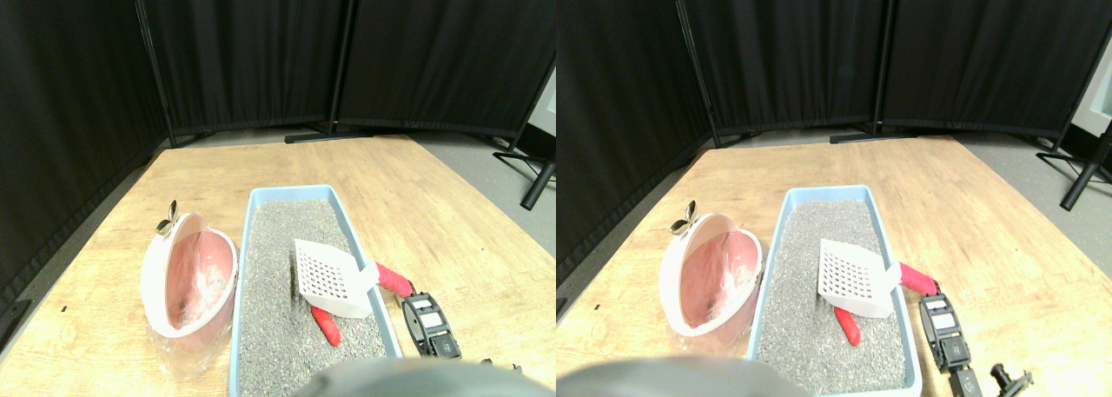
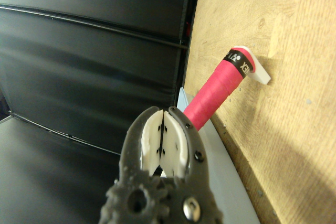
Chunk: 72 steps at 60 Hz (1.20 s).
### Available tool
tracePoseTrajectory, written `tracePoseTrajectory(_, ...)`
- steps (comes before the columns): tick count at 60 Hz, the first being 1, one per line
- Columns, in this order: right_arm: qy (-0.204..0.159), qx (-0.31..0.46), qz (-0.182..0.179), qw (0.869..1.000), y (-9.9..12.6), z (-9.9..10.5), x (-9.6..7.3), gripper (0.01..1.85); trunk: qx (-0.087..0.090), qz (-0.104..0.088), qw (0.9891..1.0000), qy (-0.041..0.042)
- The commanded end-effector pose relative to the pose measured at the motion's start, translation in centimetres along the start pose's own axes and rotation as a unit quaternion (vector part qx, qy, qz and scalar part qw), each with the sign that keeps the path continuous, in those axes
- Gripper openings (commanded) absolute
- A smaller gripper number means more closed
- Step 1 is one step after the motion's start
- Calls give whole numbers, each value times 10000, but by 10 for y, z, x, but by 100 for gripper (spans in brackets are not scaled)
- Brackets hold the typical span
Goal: Scoop (unimanual)
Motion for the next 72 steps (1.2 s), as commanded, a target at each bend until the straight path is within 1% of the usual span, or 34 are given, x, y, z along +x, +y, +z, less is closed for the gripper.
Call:
tracePoseTrajectory(1, -214, -48, -28, 9998, -1, 8, 1, 43, -21, 39, 10000, -3)
tracePoseTrajectory(4, -166, -45, -50, 9998, -1, 8, 1, 43, -21, 39, 10000, -3)
tracePoseTrajectory(12, -192, -12, -33, 9998, 0, 8, 0, 43, -28, 44, 10000, -4)
tracePoseTrajectory(13, -197, -15, -26, 9998, 0, 8, -1, 42, -35, 45, 10000, 10)
tracePoseTrajectory(18, -199, -11, -39, 9998, 0, 8, -1, 43, -35, 45, 10000, 10)
tracePoseTrajectory(22, -211, 164, -63, 9996, -1, 8, -1, 42, -41, 46, 10000, 19)
tracePoseTrajectory(26, -261, 444, -37, 9987, -3, 8, 0, 48, -51, 44, 10000, 28)
tracePoseTrajectory(29, -408, 623, 19, 9972, -5, 6, 2, 59, -51, 44, 10000, 28)
tracePoseTrajectory(30, -408, 623, 19, 9972, -5, 6, 2, 59, -51, 44, 10000, 28)
tracePoseTrajectory(31, -469, 694, 60, 9965, -6, 5, 3, 63, -53, 48, 10000, 44)
tracePoseTrajectory(35, -512, 773, 98, 9956, -8, 4, 4, 67, -53, 48, 10000, 44)
tracePoseTrajectory(36, -571, 847, 169, 9946, -9, 3, 5, 71, -62, 48, 10000, 54)
tracePoseTrajectory(38, -571, 910, 197, 9940, -10, 3, 6, 73, -62, 48, 10000, 54)
tracePoseTrajectory(42, -502, 1053, 160, 9931, -10, 4, 8, 78, -62, 48, 10000, 54)
tracePoseTrajectory(45, -522, 1202, 267, 9910, -11, 2, 9, 82, -62, 48, 10000, 54)
tracePoseTrajectory(47, -462, 1302, 212, 9902, -12, 0, 10, 85, -62, 48, 10000, 54)
tracePoseTrajectory(48, -462, 1353, 246, 9894, -12, -1, 11, 86, -82, 54, 9999, 81)
tracePoseTrajectory(49, -457, 1387, 264, 9889, -13, -3, 12, 87, -82, 54, 9999, 81)
tracePoseTrajectory(56, -353, 1501, 235, 9878, -13, -7, 13, 85, -82, 54, 9999, 81)
tracePoseTrajectory(57, -361, 1513, 245, 9875, -13, -8, 14, 85, -100, 76, 9999, 96)
tracePoseTrajectory(60, -205, 1535, 181, 9878, -13, -12, 15, 84, -100, 76, 9999, 96)
tracePoseTrajectory(62, -178, 1526, 178, 9880, -13, -12, 15, 84, -100, 76, 9999, 96)
tracePoseTrajectory(63, -136, 1486, 192, 9886, -13, -13, 16, 83, -111, 89, 9998, 112)
tracePoseTrajectory(68, -5, 1547, 124, 9879, -12, -21, 20, 83, -123, 106, 9998, 111)
tracePoseTrajectory(71, 25, 1520, 147, 9883, -12, -23, 23, 83, -123, 106, 9998, 111)
tracePoseTrajectory(72, 84, 1517, 146, 9883, -12, -25, 25, 83, -129, 114, 9998, 123)
